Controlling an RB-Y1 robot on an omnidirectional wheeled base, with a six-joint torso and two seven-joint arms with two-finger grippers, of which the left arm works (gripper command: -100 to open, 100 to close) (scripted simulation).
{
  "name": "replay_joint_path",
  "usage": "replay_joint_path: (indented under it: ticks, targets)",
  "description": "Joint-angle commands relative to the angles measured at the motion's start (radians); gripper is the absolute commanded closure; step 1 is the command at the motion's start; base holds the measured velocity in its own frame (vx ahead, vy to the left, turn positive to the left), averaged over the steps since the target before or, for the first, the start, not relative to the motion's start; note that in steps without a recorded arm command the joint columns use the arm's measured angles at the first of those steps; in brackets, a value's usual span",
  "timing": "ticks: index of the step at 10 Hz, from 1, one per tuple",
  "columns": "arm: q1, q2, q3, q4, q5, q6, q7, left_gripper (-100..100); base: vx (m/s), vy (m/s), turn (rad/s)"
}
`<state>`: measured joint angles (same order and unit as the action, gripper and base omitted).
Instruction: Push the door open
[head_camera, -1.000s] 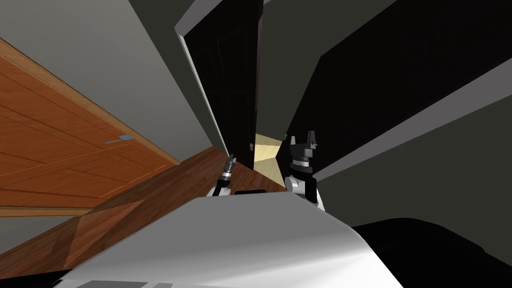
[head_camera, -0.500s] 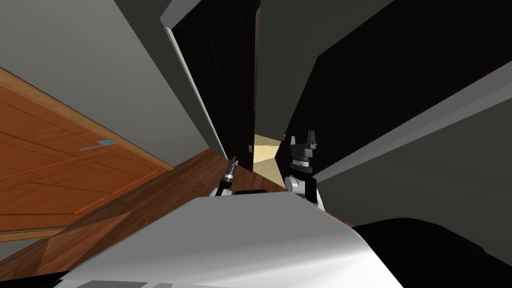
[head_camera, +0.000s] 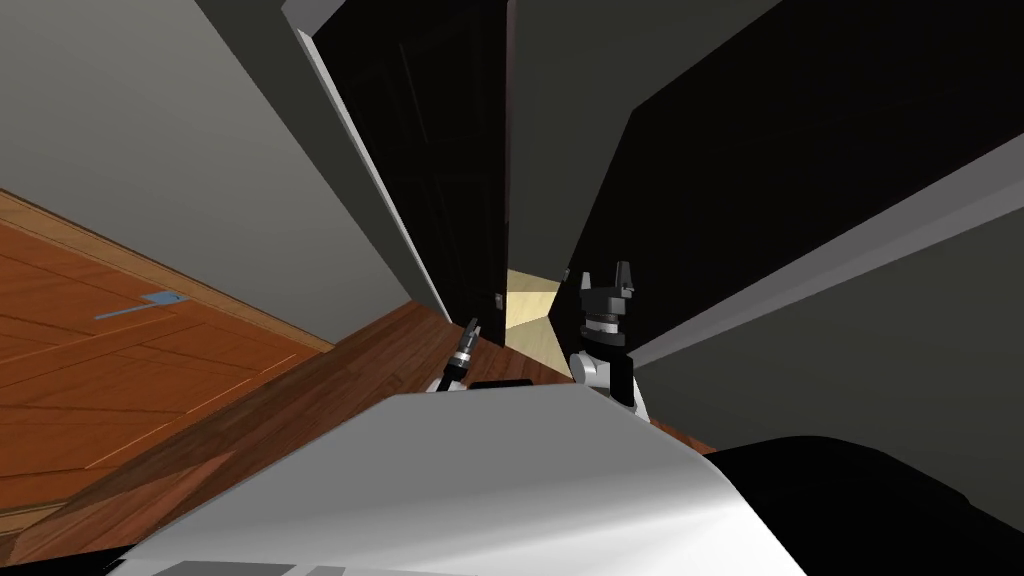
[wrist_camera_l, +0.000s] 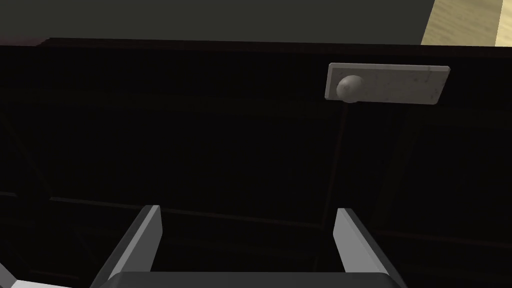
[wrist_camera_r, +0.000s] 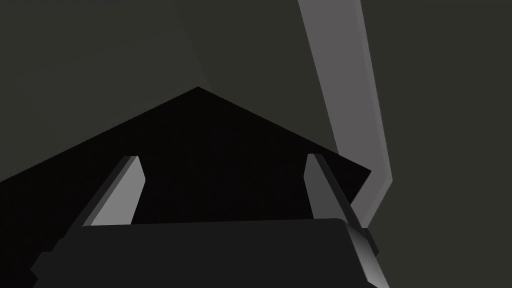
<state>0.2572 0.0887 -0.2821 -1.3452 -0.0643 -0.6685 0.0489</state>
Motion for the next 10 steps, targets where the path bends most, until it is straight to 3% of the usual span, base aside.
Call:
replay_joint_path:
  ticks: [1, 5, 8, 10]
  targets:
    - [-0.007, -0.002, -0.01, 0.034, -0.001, -0.007, 0.0, -100, 0.095, 0.047, -0.078]
    - [-0.028, -0.006, -0.031, 0.117, -0.002, -0.024, 0.002, -100, 0.094, 0.039, -0.075]
    - [-0.054, -0.013, -0.057, 0.22, -0.003, -0.044, 0.004, -100, 0.148, 0.062, -0.119]
    - [-0.061, -0.015, -0.064, 0.249, -0.003, -0.05, 0.005, -100, 0.127, 0.069, -0.05]
